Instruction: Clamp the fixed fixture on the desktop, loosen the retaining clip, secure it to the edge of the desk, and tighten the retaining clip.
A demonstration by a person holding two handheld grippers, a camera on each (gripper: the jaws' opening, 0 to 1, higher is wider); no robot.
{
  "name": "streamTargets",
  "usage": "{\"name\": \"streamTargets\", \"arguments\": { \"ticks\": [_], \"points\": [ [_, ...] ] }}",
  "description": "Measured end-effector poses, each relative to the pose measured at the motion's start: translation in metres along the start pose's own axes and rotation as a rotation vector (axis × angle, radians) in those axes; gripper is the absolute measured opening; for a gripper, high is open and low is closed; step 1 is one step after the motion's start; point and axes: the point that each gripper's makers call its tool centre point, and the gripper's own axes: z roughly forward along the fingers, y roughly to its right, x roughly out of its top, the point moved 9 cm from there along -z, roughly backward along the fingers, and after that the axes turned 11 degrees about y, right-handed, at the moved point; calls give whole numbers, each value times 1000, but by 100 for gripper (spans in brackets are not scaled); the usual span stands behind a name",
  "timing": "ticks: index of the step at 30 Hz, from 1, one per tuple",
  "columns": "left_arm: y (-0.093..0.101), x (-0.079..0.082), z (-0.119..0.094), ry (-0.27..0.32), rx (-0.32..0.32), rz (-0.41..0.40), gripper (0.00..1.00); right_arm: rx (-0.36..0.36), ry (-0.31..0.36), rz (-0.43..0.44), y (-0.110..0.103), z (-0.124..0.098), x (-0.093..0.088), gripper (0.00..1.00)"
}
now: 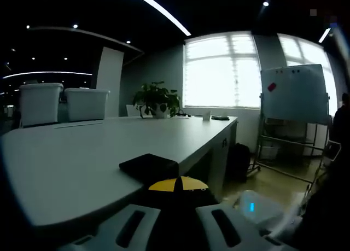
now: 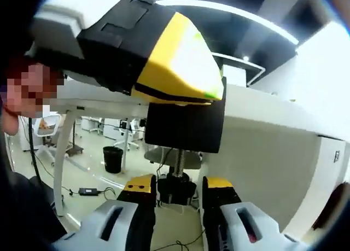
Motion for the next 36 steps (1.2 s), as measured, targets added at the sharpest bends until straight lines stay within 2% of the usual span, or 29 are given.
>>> {"name": "streamTargets", "arguments": {
  "ticks": [3,7,9,14,16,19,21,22,23,24,26,31,32,36],
  "points": [
    [0,0,0,1,3,2,1,5,4,-14,-1,-1,0,29],
    [0,0,-1,-1,8,2,1,40,-2,-95,-1,-1,2,27],
    [0,0,-1,-1,10,1,1,54,-10,-88,1,0,3,26],
    [-2,-1,-1,-1,15,0,1,182,-11,-26,8,4,2,26],
    [-2,-1,-1,-1,16,-1,1,245,-8,-44,12,6,3,25],
    [-4,-2,-1,0,21,-2,1,337,-5,52,19,6,1,25],
    [-3,-3,0,0,22,2,1,413,13,15,23,6,1,25],
    [-4,-3,0,-2,24,-2,1,447,-2,80,25,7,1,25],
    [-4,-3,0,-3,24,-4,1,470,-2,96,26,8,1,25],
    [-4,-3,0,-3,27,-6,1,521,17,71,28,10,1,25],
    [-4,-3,0,-4,32,-3,1,580,40,70,30,12,0,25],
    [-3,-2,1,-16,40,-5,1,691,71,158,36,16,-4,25],
    [-3,-2,1,-18,40,-2,1,711,78,201,37,17,-6,25],
    [-2,-2,2,-25,45,3,1,768,59,308,39,21,-11,25]
  ]
}}
